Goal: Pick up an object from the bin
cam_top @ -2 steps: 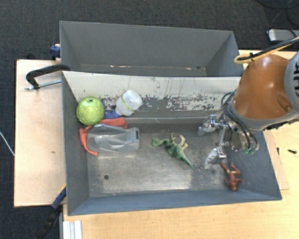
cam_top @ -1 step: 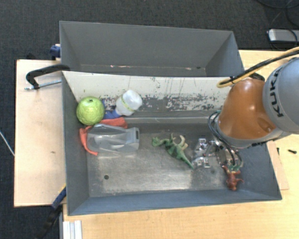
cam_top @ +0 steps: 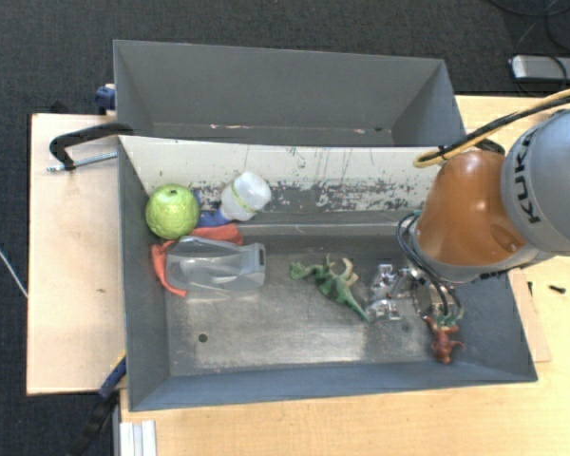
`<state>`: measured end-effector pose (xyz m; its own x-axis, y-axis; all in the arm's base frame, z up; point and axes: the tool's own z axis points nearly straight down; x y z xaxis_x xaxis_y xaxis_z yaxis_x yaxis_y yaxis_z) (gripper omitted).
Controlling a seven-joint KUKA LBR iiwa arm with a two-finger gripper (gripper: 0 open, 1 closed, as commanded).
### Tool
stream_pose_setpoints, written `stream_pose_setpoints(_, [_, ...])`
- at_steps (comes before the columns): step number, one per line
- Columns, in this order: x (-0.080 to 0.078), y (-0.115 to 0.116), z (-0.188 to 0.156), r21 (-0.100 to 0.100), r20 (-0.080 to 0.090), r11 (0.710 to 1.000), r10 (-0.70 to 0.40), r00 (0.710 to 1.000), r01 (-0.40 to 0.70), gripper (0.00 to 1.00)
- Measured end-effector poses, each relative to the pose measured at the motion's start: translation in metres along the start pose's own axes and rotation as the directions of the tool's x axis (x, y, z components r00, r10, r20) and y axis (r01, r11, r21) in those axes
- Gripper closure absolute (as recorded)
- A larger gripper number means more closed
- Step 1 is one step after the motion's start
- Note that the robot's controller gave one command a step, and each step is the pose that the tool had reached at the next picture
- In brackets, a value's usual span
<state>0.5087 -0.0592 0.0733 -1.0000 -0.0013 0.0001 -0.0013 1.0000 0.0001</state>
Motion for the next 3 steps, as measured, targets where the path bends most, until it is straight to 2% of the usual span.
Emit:
stream_pose_setpoints(1, [-0.0097,0.0096,-0.1242,0.000,0.005,0.999,-0.037,0.999,0.037,1.00])
stream_pose_setpoints(3, [-0.0069,0.0081,-0.1143,0.000,0.003,0.999,-0.036,0.999,0.036,1.00])
